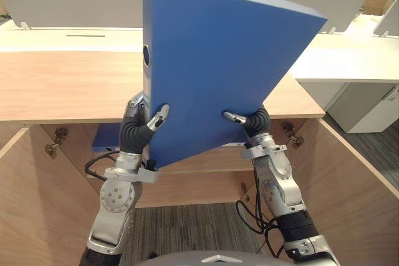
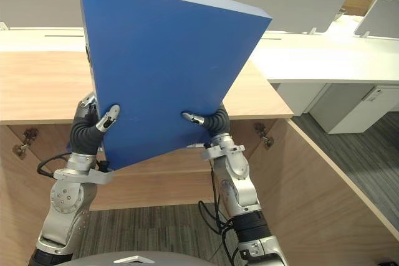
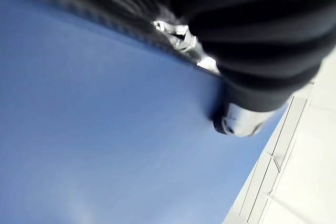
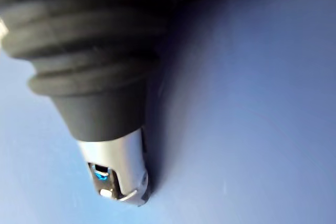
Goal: Walk over to the cabinet, pick up the folder, carry it to the office cabinet, place the folder inside the office cabinet, then close the office cabinet door
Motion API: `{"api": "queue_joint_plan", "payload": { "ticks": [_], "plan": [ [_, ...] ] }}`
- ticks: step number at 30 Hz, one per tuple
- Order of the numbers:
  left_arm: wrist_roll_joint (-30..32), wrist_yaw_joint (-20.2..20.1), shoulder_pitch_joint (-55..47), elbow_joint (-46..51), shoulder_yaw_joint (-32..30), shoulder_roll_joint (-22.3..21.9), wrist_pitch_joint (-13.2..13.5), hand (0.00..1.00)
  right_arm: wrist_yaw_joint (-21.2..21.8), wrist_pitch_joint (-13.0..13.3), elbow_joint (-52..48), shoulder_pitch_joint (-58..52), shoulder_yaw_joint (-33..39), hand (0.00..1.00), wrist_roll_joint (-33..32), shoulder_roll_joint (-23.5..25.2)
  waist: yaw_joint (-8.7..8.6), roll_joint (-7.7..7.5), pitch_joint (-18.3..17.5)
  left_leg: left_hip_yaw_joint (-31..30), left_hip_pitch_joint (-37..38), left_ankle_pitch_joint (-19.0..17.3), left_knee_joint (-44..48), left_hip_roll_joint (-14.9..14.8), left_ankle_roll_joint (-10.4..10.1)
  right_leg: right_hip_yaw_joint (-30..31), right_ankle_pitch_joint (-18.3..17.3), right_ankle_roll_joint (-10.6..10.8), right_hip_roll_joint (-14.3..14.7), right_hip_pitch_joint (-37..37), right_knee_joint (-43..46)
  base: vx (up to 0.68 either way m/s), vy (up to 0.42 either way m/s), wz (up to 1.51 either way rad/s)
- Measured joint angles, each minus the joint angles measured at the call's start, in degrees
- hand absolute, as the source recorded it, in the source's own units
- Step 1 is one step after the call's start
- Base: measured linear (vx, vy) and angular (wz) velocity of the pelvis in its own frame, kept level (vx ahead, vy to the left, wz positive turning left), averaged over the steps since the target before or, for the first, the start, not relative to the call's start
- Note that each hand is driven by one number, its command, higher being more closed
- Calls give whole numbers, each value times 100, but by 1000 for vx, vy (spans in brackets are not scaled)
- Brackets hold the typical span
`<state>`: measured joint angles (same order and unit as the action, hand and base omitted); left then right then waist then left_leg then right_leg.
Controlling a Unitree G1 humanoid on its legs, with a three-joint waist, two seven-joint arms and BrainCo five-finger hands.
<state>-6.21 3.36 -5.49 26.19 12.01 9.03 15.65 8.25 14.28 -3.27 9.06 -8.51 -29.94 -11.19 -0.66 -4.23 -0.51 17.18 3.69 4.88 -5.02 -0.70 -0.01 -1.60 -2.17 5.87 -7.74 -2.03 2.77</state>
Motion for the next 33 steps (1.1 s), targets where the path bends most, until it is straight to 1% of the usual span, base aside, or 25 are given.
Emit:
{"api": "queue_joint_plan", "payload": {
  "ticks": [3,5,7,8,9,11,15,17,18,20,21,23,24,25,27,30,33],
  "plan": [
    [8,-18,-4,0,-118,-17,54,0,4,-3,4,-124,25,100,2,177,1,-5,-12,-15,-6,14,0,-3,-6,-26,4,-2,0,-1,1,-4,0,1],
    [23,32,-14,-3,-303,-131,70,0,-4,-42,42,-327,22,100,3,432,-2,-4,-16,-41,-7,25,0,-4,-6,-55,4,-2,-1,-12,3,-8,0,5],
    [34,92,-22,-29,-404,-242,75,0,-15,-60,122,-405,42,100,0,558,-3,-2,-18,-54,-7,31,0,-4,-3,-66,4,-2,-1,-16,5,-14,2,5],
    [85,218,-36,-116,-572,-355,77,0,-23,-78,260,-451,83,100,-11,658,-10,3,-22,-75,-11,42,-2,-4,0,-82,5,-3,-1,-19,12,-20,3,6],
    [92,278,-38,-161,-635,-371,78,0,-31,-79,270,-472,92,100,-28,675,-10,6,-24,-88,-18,48,-3,-4,1,-91,6,-5,-1,-19,12,-20,2,9],
    [196,463,-121,-339,-972,-431,79,0,-31,-78,256,-562,140,100,-192,771,-25,18,-34,-142,-48,65,-3,-5,0,-144,7,-7,-1,-21,14,-19,2,12],
    [209,670,-407,-560,-1481,-517,67,0,-94,-78,231,-714,425,100,-260,1001,-25,21,-38,-211,-64,77,-3,-8,-10,-228,8,-10,-3,-53,4,-11,3,11],
    [263,763,-529,-720,-1712,-526,58,0,-124,-76,168,-799,526,100,-358,1074,-15,26,-42,-265,-64,59,-3,-7,-46,-267,8,-11,-3,-94,-13,-4,5,15],
    [305,867,-657,-845,-1986,-582,11,0,-131,-76,101,-875,605,100,-358,1097,-11,30,-47,-307,-70,60,-4,-8,-50,-322,8,-12,-4,-122,-29,0,4,13],
    [306,905,-736,-961,-2131,-604,-35,0,-135,-76,-11,-933,650,100,-350,1109,-1,41,-50,-325,-80,62,-4,-9,-53,-356,8,-13,-5,-133,-41,0,3,11],
    [312,975,-866,-1111,-2330,-640,-135,0,-148,-76,-161,-946,708,100,-335,1114,3,60,-61,-345,-95,63,-4,-10,-56,-380,8,-14,-6,-134,-50,1,2,7],
    [314,1030,-995,-1217,-2484,-709,-215,0,-189,-74,-327,-948,735,100,-329,1117,3,77,-73,-359,-108,63,-4,-10,-56,-392,8,-14,-5,-134,-59,2,2,3],
    [324,1033,-1037,-1258,-2531,-737,-240,0,-217,-74,-401,-956,750,100,-318,1121,5,83,-77,-364,-112,63,-4,-10,-56,-396,8,-14,-5,-134,-63,13,4,6],
    [428,1039,-1113,-1427,-2620,-756,-327,0,-258,-60,-565,-1006,795,100,-215,1133,15,99,-90,-384,-123,63,-4,-9,-56,-411,5,-17,-5,-135,-68,13,2,5],
    [508,1034,-1197,-1627,-2709,-769,-377,0,-270,-61,-705,-1091,852,100,-109,1157,16,108,-102,-408,-140,63,-3,-9,-56,-435,3,-17,-5,-136,-79,17,1,8],
    [543,1009,-1299,-2111,-2860,-843,-557,0,-348,-62,-756,-1183,906,100,139,1202,12,111,-108,-445,-165,67,-3,-12,-63,-504,-1,-21,-6,-144,-101,11,0,6],
    [662,949,-1420,-2826,-2886,-864,-711,0,-382,-64,-760,-1189,921,100,520,1216,11,123,-101,-446,-176,61,-3,-25,-71,-511,-3,-21,-4,-143,-117,0,0,0]
  ]
}}
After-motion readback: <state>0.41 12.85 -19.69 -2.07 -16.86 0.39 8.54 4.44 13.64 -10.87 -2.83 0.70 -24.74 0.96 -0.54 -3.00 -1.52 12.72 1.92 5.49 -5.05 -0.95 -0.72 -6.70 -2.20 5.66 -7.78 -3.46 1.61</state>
